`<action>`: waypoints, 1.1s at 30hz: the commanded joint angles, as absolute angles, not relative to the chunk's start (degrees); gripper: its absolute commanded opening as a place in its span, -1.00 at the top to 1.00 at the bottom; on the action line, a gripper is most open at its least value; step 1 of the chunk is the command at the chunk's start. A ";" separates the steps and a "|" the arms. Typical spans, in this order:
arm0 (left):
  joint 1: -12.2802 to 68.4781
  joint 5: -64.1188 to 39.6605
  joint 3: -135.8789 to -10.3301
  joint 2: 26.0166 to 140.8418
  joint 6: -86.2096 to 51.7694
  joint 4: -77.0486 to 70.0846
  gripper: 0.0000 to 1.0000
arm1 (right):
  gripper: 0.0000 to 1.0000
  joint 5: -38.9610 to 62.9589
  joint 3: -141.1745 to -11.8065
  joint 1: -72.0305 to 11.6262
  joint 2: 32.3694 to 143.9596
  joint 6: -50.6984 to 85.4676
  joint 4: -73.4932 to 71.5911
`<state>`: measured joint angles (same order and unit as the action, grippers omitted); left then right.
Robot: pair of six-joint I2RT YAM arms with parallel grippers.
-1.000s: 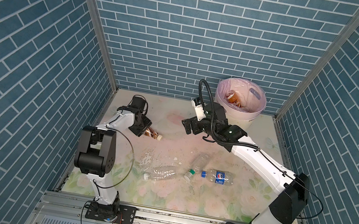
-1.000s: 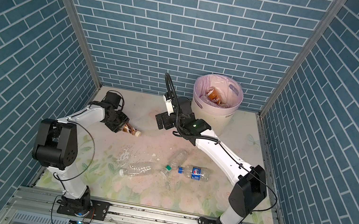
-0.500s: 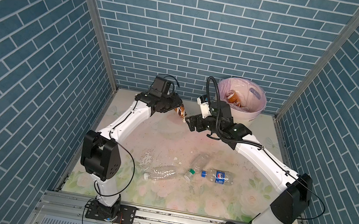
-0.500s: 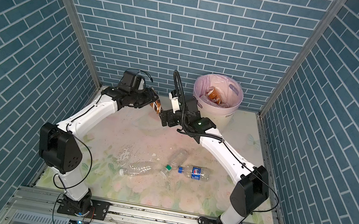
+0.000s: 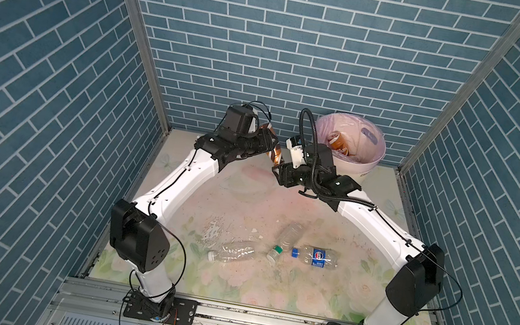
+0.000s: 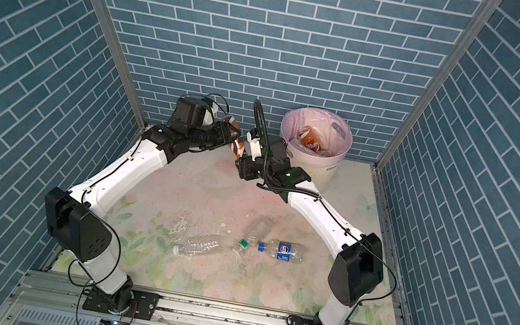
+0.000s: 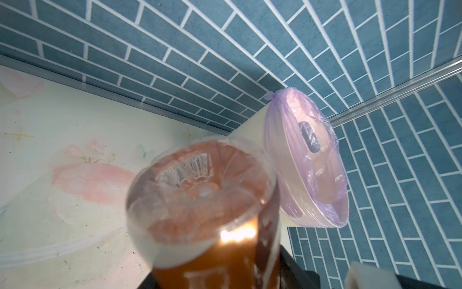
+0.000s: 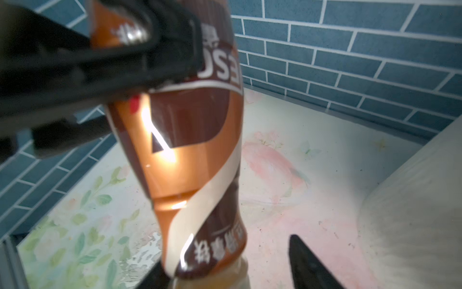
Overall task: Throw the plastic bottles in the bin
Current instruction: Pick up the plastic bottle from the middle-left of the table.
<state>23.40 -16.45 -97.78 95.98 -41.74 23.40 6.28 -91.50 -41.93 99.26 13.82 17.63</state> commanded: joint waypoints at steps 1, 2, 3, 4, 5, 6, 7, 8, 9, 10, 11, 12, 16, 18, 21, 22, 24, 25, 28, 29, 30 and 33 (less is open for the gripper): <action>24.17 -17.90 -96.98 94.19 -41.92 21.36 -0.18 | 0.12 7.12 -95.60 -41.75 100.52 14.76 17.15; 24.27 -17.84 -96.70 94.12 -41.92 21.27 -0.18 | 0.19 7.12 -95.87 -41.73 100.78 14.86 17.16; 24.31 -17.60 -96.47 94.03 -41.83 21.27 -0.18 | 0.20 7.03 -96.07 -41.75 100.90 14.94 17.24; 24.30 -17.53 -96.26 93.95 -41.77 21.27 -0.18 | 0.21 7.03 -96.09 -41.75 100.96 14.94 17.19; 24.28 -17.39 -96.03 93.91 -41.83 21.26 -0.18 | 0.21 7.03 -96.15 -41.75 100.90 14.94 17.25; 24.32 -17.23 -95.74 93.76 -41.79 21.12 -0.18 | 0.21 6.95 -96.23 -41.75 100.90 14.94 17.25; 24.29 -17.23 -95.48 93.82 -41.88 20.94 -0.18 | 0.21 6.87 -96.32 -41.74 100.82 14.94 17.30; 24.26 -17.18 -95.23 93.90 -41.95 20.83 -0.18 | 0.21 6.69 -96.40 -41.75 100.74 14.94 17.42; 24.31 -17.07 -94.97 93.95 -42.12 20.75 -0.18 | 0.20 6.53 -96.49 -41.75 100.51 14.94 17.52; 24.32 -17.13 -94.75 94.05 -42.23 20.58 -0.18 | 0.18 6.44 -96.46 -41.75 100.38 14.94 17.50; 24.27 -17.05 -94.53 94.06 -42.31 20.48 -0.18 | 0.16 6.18 -96.50 -41.75 100.14 14.85 17.51; 24.31 -17.01 -94.33 94.26 -42.59 20.43 -0.18 | 0.15 6.00 -96.50 -41.70 99.89 14.79 17.47; 24.29 -17.14 -93.87 94.50 -42.78 20.13 -0.18 | 0.07 5.81 -96.50 -41.68 99.14 14.68 17.56; 24.26 -17.06 -93.52 94.46 -43.06 19.92 -0.18 | 0.07 5.89 -96.50 -41.78 98.96 14.68 17.49; 24.32 -17.12 -92.83 94.07 -43.54 19.07 -0.17 | 0.11 5.80 -96.50 -41.81 99.22 14.68 17.58; 24.26 -17.08 -92.74 94.08 -43.62 19.07 -0.18 | 0.16 5.87 -96.47 -41.71 99.23 14.68 17.53; 24.28 -17.29 -92.40 94.08 -43.95 18.86 -0.18 | 0.35 5.98 -96.42 -41.75 99.40 14.74 17.36; 24.28 -17.55 -92.17 94.02 -44.21 18.58 -0.18 | 0.40 6.04 -96.42 -41.70 99.49 14.77 17.37; 24.34 -17.65 -91.93 93.96 -44.40 18.37 -0.19 | 0.53 5.89 -96.49 -41.73 99.58 14.93 17.38; 24.27 -17.50 -91.89 93.91 -44.37 18.53 -0.20 | 0.58 5.80 -96.50 -41.74 99.50 14.94 17.33; 24.27 -17.20 -91.93 93.83 -44.28 18.78 -0.23 | 0.63 5.80 -96.50 -41.75 99.42 14.94 17.32; 24.24 -16.75 -92.14 93.64 -44.20 19.04 -0.44 | 0.71 5.73 -96.20 -41.75 98.96 15.03 17.38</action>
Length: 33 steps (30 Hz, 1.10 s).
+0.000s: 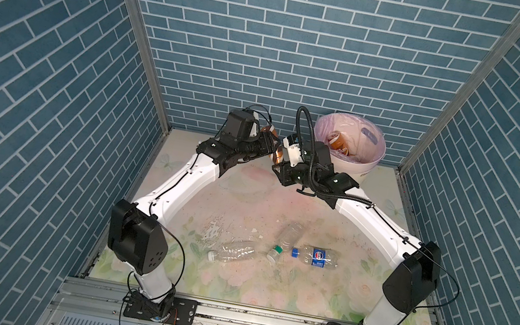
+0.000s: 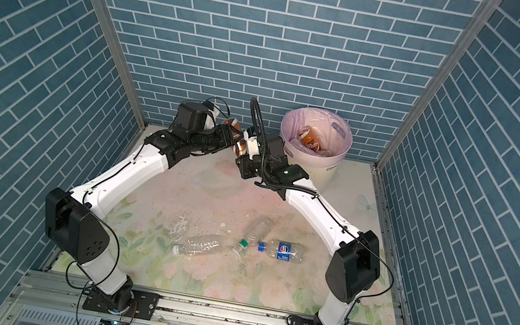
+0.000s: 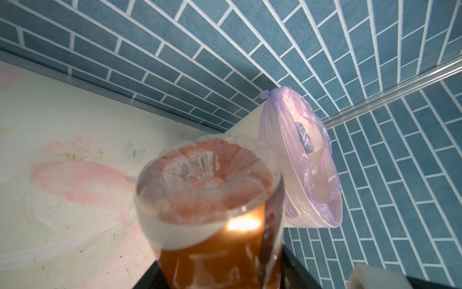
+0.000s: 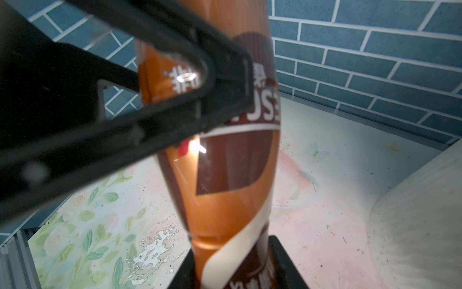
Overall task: Throw the plastic bottles in the bin
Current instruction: Pick up the plastic bottle from the middle-left of the table, then throw the plastic bottle into the trash bin.
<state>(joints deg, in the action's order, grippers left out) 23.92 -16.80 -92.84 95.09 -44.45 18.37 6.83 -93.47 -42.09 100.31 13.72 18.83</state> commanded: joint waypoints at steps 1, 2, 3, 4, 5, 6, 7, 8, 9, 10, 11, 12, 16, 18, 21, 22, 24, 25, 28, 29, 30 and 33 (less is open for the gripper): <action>24.13 -16.34 -92.34 93.46 -44.09 19.22 -0.52 | 0.73 5.64 -96.05 -41.75 98.73 15.03 17.38; 24.02 -15.95 -92.69 93.30 -44.01 19.53 -0.63 | 0.74 5.48 -95.78 -41.72 98.47 15.03 17.44; 23.80 -15.55 -93.10 93.12 -43.99 19.75 -0.75 | 0.75 5.36 -95.59 -41.75 98.14 14.94 17.53; 23.45 -15.34 -93.60 92.93 -43.89 19.93 -0.85 | 0.75 5.36 -95.41 -41.75 97.85 14.79 17.71; 23.09 -15.29 -94.37 92.68 -43.92 20.19 -0.98 | 0.76 4.37 -95.37 -41.70 97.50 14.45 18.13; 22.75 -15.22 -95.19 92.46 -43.86 20.38 -0.99 | 0.76 3.15 -95.49 -41.77 97.03 13.83 18.75; 22.37 -15.21 -96.08 92.26 -43.79 20.63 -0.99 | 0.76 2.11 -95.73 -41.67 96.65 13.27 19.35; 21.93 -14.99 -97.00 91.91 -43.76 20.83 -0.99 | 0.76 1.04 -96.16 -41.57 96.15 12.59 20.25; 21.52 -14.74 -97.85 91.46 -43.62 20.79 -0.99 | 0.76 0.11 -96.72 -41.36 95.63 11.93 21.24; 21.24 -14.40 -98.33 91.01 -43.52 20.59 -0.99 | 0.76 -0.75 -97.46 -41.03 95.18 11.35 22.13; 21.14 -13.28 -99.14 90.38 -43.09 20.57 -0.99 | 0.76 -1.91 -98.18 -40.64 94.59 10.72 23.18; 21.32 -11.95 -99.54 89.75 -42.05 20.21 -0.99 | 0.76 -3.00 -98.95 -40.21 93.80 9.99 24.05; 22.33 -11.49 -96.49 86.98 -40.95 13.87 -0.99 | 0.78 -10.23 -101.93 -38.90 89.92 5.91 26.25; 23.13 -11.75 -94.81 86.16 -40.43 10.94 -0.99 | 0.78 -14.98 -103.52 -38.50 87.09 2.85 26.18; 24.82 -12.06 -95.08 86.25 -37.12 11.03 -0.99 | 0.80 -21.35 -104.99 -38.11 82.62 -1.47 24.22; 25.36 -12.28 -95.54 86.39 -35.89 11.34 -0.99 | 0.82 -22.87 -105.19 -37.99 81.26 -2.66 23.30; 26.55 -12.72 -96.13 86.71 -33.23 11.95 -0.99 | 0.83 -25.75 -105.01 -37.73 78.21 -5.19 20.38; 27.08 -12.91 -96.10 86.69 -32.44 11.75 -0.99 | 0.83 -26.59 -104.79 -37.60 77.13 -6.03 19.19; 27.71 -13.63 -95.39 86.75 -31.27 10.37 -0.99 | 0.83 -27.11 -104.42 -35.52 75.76 -6.87 17.41; 27.75 -14.03 -95.11 86.94 -31.26 9.88 -0.99 | 0.83 -27.08 -104.39 -34.24 76.37 -6.26 17.82; 27.75 -14.21 -94.85 86.96 -31.45 9.53 -0.99 | 0.83 -26.78 -104.40 -32.65 77.52 -4.90 18.71; 27.70 -14.46 -94.42 87.35 -31.90 9.63 -0.99 | 0.82 -23.68 -104.42 -26.88 83.01 1.60 23.75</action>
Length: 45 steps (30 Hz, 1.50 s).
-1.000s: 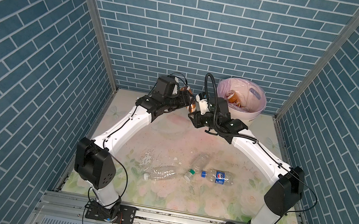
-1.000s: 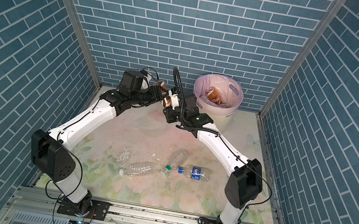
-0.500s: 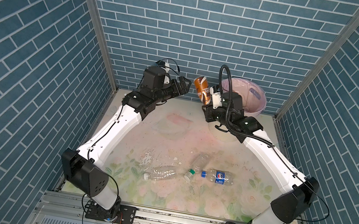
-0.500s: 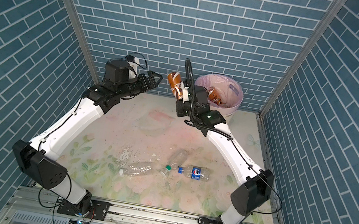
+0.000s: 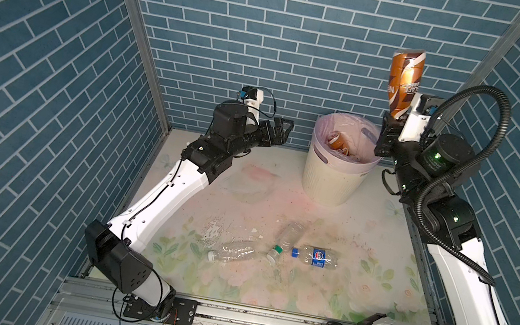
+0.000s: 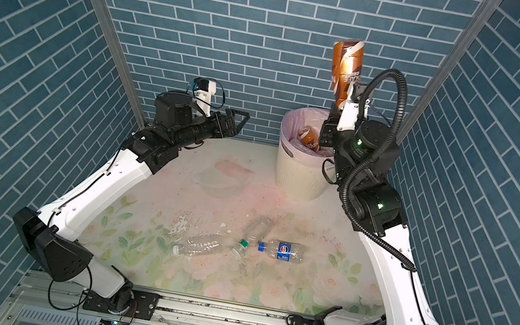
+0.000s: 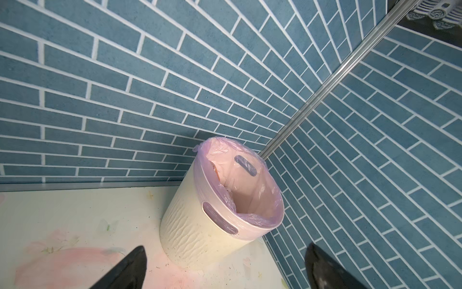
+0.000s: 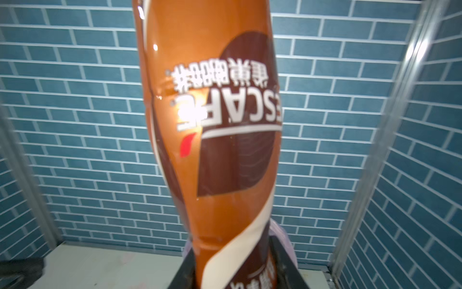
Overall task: Throw the plastic bottles in the bin
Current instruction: Throw the plastic bottle into the trash bin.
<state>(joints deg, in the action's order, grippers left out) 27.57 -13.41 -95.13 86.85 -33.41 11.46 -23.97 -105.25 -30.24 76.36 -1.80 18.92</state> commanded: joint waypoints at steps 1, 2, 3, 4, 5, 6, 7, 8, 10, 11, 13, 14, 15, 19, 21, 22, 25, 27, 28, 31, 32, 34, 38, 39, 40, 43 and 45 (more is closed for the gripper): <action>27.72 -14.42 -94.22 87.41 -32.06 9.66 -0.99 | 0.81 -23.01 -104.46 -25.50 85.01 3.42 25.36; 27.70 -14.50 -93.97 87.45 -32.17 9.88 -0.99 | 0.78 -22.31 -104.75 -24.25 87.39 5.16 27.43; 27.71 -14.45 -93.72 87.37 -32.12 10.10 -0.99 | 0.68 -22.10 -105.35 -23.30 89.33 6.42 29.30; 27.73 -14.43 -93.48 87.28 -31.96 10.32 -0.99 | 0.61 -22.04 -106.06 -22.89 90.78 7.14 31.07; 27.72 -14.36 -93.26 87.15 -31.76 10.76 -0.99 | 0.53 -21.57 -106.58 -22.85 91.41 7.29 32.17; 27.71 -14.08 -93.03 87.23 -31.52 11.32 -0.99 | 0.40 -21.29 -106.21 -22.86 90.78 7.46 31.92; 27.77 -13.93 -92.91 87.12 -31.23 11.62 -0.99 | 0.23 -20.43 -105.50 -22.85 89.70 7.56 30.82; 27.75 -13.97 -92.74 87.36 -31.11 11.90 -0.99 | -0.04 -19.01 -104.63 -22.81 88.17 7.29 29.16; 27.77 -14.27 -92.81 87.80 -31.20 12.26 -0.99 | -0.41 -17.92 -104.76 -23.02 86.08 6.36 27.74; 27.69 -14.74 -92.98 88.27 -31.45 12.32 -0.99 | -0.49 -17.84 -105.67 -23.03 85.55 6.01 28.23; 27.74 -15.56 -93.28 89.01 -32.09 12.69 -0.99 | -0.57 -17.55 -107.40 -23.12 84.95 5.80 29.58; 27.72 -15.87 -93.34 89.46 -32.41 12.81 -0.99 | -0.60 -17.03 -108.01 -23.25 84.51 5.80 30.02; 27.69 -16.11 -93.21 89.62 -32.65 12.91 -0.99 | -0.63 -16.30 -108.50 -23.35 84.23 5.87 30.38; 27.70 -16.03 -92.12 89.93 -33.31 13.88 -0.99 | -0.77 -15.91 -109.52 -24.07 83.45 5.63 31.21; 27.77 -15.79 -92.26 90.24 -33.14 16.08 -0.99 | -0.84 -15.67 -108.99 -24.39 83.07 5.79 30.69; 27.71 -15.71 -92.35 90.33 -32.97 17.22 -0.99 | -0.87 -15.35 -108.61 -24.56 83.00 5.93 30.41; 27.77 -14.91 -91.99 90.32 -32.20 20.30 -0.99 | -0.95 -15.03 -108.10 -25.52 83.31 5.98 30.04; 27.70 -14.53 -91.42 90.18 -31.95 21.75 -0.99 | -0.98 -14.92 -107.89 -26.46 83.92 5.89 30.32; 27.71 -14.34 -91.17 90.17 -31.84 22.48 -0.99 | -0.98 -14.94 -107.61 -26.98 84.04 5.89 30.29; 27.77 -14.06 -90.71 90.09 -31.14 25.01 -0.99 | -0.98 -14.84 -106.00 -29.23 84.42 5.72 30.07; 27.69 -13.98 -90.62 90.17 -30.74 26.27 -0.99 | -0.99 -14.89 -105.37 -30.24 84.56 5.63 29.98; 27.65 -13.97 -90.70 90.22 -29.65 28.97 -0.99 | -0.99 -15.19 -104.24 -32.56 85.00 4.98 30.06; 27.69 -12.90 -89.58 89.33 -27.20 34.82 -0.99 | -0.99 -15.46 -100.94 -36.98 85.44 4.90 30.16; 27.66 -12.47 -88.82 88.86 -26.54 36.06 -0.99 | -0.98 -15.27 -99.74 -37.86 85.47 5.30 29.98; 27.68 -12.08 -88.00 88.44 -26.09 37.02 -0.99 | -0.98 -14.90 -98.74 -38.39 85.48 5.73 30.06; 27.57 -11.21 -85.05 86.55 -24.99 39.34 -0.99 | -0.98 -14.56 -95.85 -40.26 85.82 6.91 30.48; 27.56 -11.31 -83.09 85.75 -24.22 40.67 -0.99 | -0.99 -13.99 -94.32 -41.09 86.22 7.61 31.00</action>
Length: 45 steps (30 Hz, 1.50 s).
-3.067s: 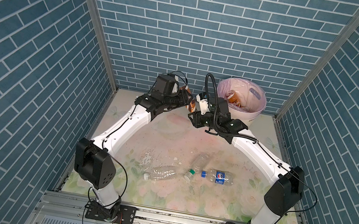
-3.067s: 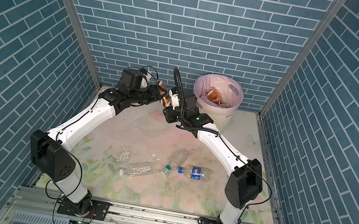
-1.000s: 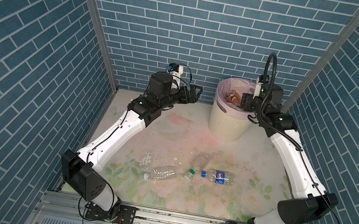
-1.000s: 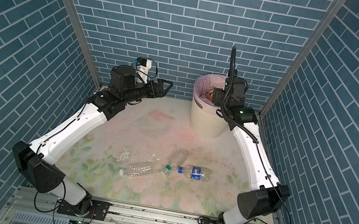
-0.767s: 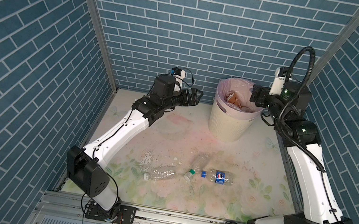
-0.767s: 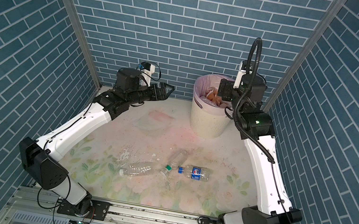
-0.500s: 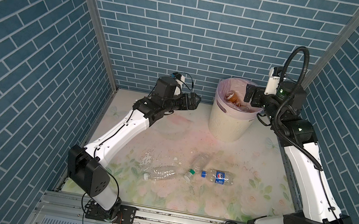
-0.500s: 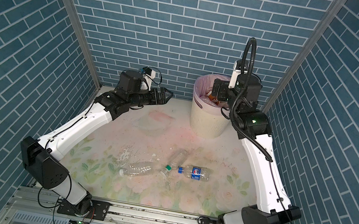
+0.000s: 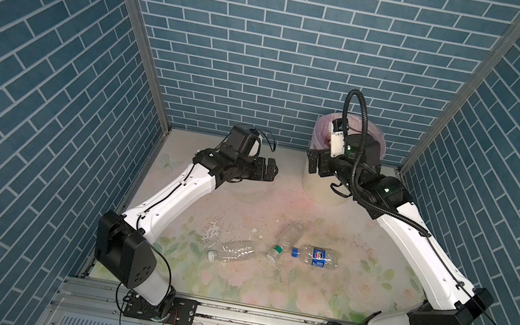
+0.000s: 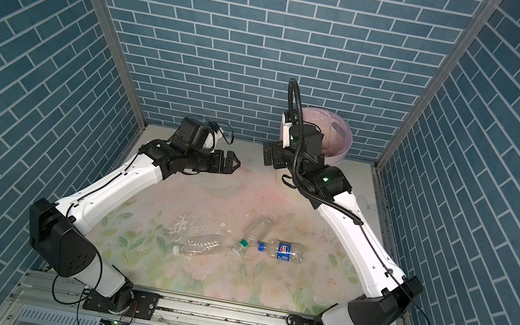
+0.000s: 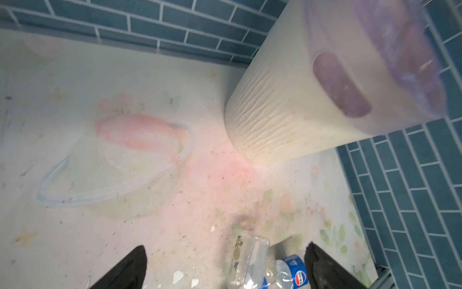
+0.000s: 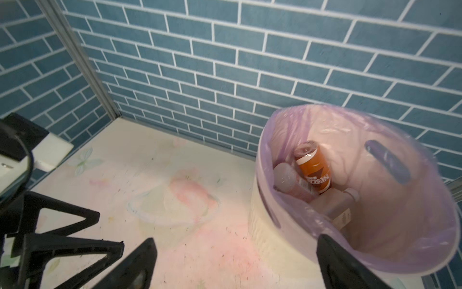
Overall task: Throw the plastic bottles in the bin
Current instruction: Throw the plastic bottle into the trash bin, then pick up the plastic bottle from the bottom-center of the table.
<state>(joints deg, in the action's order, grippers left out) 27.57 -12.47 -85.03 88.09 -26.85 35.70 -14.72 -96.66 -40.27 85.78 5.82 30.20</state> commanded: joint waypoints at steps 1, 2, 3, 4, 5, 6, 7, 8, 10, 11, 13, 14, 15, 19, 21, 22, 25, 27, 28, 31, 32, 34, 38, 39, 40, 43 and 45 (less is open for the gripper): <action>27.58 -11.56 -82.42 85.56 -23.89 41.42 -0.99 | -0.99 -13.93 -93.59 -41.36 86.36 7.88 31.11; 27.55 -11.95 -81.71 85.61 -23.67 42.51 -0.99 | -0.99 -13.88 -92.70 -41.63 86.31 8.28 31.01; 27.58 -12.63 -81.07 85.69 -23.43 43.55 -0.99 | -0.98 -13.60 -91.73 -41.79 86.18 8.75 30.90; 27.58 -13.36 -80.37 85.71 -23.38 44.36 -0.99 | -0.98 -13.26 -90.91 -41.80 86.08 9.10 30.77; 27.56 -14.19 -79.31 85.74 -23.42 45.18 -0.99 | -0.99 -12.83 -89.77 -41.89 85.73 9.46 30.35; 27.64 -15.01 -78.07 85.74 -23.55 45.64 -0.99 | -0.98 -12.58 -88.85 -41.97 85.53 9.79 30.05; 27.64 -15.56 -76.76 85.55 -23.69 45.87 -0.99 | -0.99 -12.42 -88.08 -41.98 85.27 9.93 29.92; 27.68 -16.21 -75.20 85.24 -23.88 45.97 -0.99 | -0.98 -12.39 -87.16 -42.02 85.00 10.12 29.63; 27.95 -18.13 -72.52 84.70 -24.19 45.47 -0.99 | -0.99 -12.65 -85.64 -42.01 84.38 10.28 29.21; 28.39 -18.91 -71.34 84.55 -24.37 45.27 -0.99 | -0.98 -12.77 -84.92 -42.01 84.13 10.28 29.02; 29.54 -19.48 -69.95 84.62 -24.78 45.59 -0.99 | -0.99 -12.96 -84.05 -42.01 83.63 10.36 28.92; 30.34 -19.74 -69.43 85.07 -24.84 46.00 -0.99 | -0.98 -13.12 -83.72 -42.01 83.28 10.33 28.71; 31.37 -19.96 -68.97 85.38 -24.86 46.41 -0.99 | -0.98 -13.27 -83.30 -41.99 82.94 10.29 28.59; 33.39 -19.78 -67.15 86.11 -25.51 47.05 -0.99 | -0.98 -13.62 -82.45 -41.95 82.10 9.96 28.30; 33.68 -20.59 -66.24 85.72 -25.80 46.33 -0.99 | -0.98 -14.06 -82.10 -41.90 81.91 9.68 28.22; 33.73 -20.97 -66.02 85.51 -25.84 46.15 -0.99 | -0.99 -14.14 -81.95 -41.94 81.91 9.62 28.25; 34.15 -21.88 -66.13 85.82 -25.30 46.52 -0.99 | -0.98 -14.37 -81.41 -41.91 81.73 9.63 28.06; 34.83 -21.89 -66.18 86.38 -24.56 47.00 -0.99 | -0.99 -14.52 -80.92 -41.81 81.33 9.74 27.65; 35.20 -21.82 -66.12 86.69 -24.17 47.15 -0.99 | -0.99 -14.52 -80.68 -41.78 81.09 9.76 27.49; 36.70 -20.22 -66.18 87.48 -22.68 48.25 -0.99 | -0.98 -14.09 -80.25 -41.50 80.61 9.93 27.24; 37.18 -19.51 -66.06 87.71 -21.91 48.63 -0.99 | -0.99 -14.06 -80.08 -41.34 80.60 9.93 27.25; 38.02 -17.44 -65.84 87.91 -20.54 49.47 -0.99 | -0.99 -13.95 -79.81 -41.22 80.51 10.10 27.20; 39.45 -13.85 -64.73 88.06 -17.89 50.71 -0.99 | -0.98 -13.19 -79.07 -40.85 80.25 10.70 26.77; 39.63 -13.48 -64.16 88.06 -17.47 50.59 -0.99 | -0.98 -12.90 -78.95 -40.71 80.16 10.87 26.65; 39.72 -13.14 -63.57 87.97 -17.32 50.33 -0.99 | -0.98 -12.71 -78.86 -40.61 80.16 10.98 26.55; 39.90 -12.39 -61.80 87.91 -17.18 49.31 -0.99 | -0.98 -12.31 -78.62 -40.26 80.07 11.25 26.28; 40.08 -11.39 -60.30 87.80 -17.09 48.33 -0.99 | -0.99 -12.13 -78.44 -40.17 80.07 11.41 26.32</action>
